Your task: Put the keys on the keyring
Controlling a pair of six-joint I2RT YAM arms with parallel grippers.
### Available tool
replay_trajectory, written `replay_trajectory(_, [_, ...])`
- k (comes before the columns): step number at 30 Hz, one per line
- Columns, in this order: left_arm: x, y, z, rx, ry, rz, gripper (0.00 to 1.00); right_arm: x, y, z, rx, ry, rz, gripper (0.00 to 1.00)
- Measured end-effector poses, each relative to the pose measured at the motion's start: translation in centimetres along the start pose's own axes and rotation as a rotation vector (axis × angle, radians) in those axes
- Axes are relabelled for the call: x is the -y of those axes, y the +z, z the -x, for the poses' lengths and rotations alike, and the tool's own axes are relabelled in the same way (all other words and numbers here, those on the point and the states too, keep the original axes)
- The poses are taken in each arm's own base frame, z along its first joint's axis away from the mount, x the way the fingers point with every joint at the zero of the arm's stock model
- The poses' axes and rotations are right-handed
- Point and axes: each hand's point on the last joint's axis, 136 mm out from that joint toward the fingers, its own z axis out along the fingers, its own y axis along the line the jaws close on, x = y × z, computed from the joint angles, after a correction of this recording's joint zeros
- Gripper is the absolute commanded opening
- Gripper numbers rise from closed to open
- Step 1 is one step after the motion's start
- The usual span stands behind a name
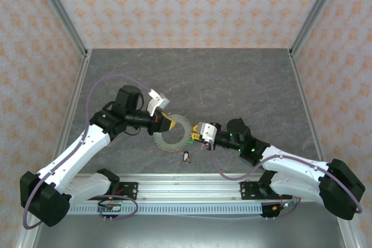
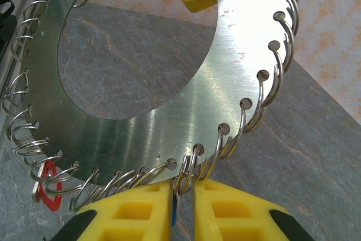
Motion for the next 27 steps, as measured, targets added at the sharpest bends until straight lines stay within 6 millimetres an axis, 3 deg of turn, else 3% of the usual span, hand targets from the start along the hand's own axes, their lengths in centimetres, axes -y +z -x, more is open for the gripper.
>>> replay_trajectory(10, [0.0,0.0,0.2,0.003,0.002,0.001,0.00,0.4,0.0,0.2,0.005,0.019,-0.022,0.19])
replay_trajectory(13, [0.0,0.0,0.2,0.005,0.004,0.001,0.00,0.4,0.0,0.2,0.005,0.027,-0.021,0.08])
replay_trajectory(18, [0.0,0.0,0.3,0.006,0.005,0.002,0.00,0.5,0.0,0.2,0.004,0.033,-0.025,0.00])
replay_trajectory(27, [-1.0,0.0,0.6,0.017,-0.006,0.054,0.00,1.8,-0.4,-0.1,-0.017,0.038,-0.094,0.00])
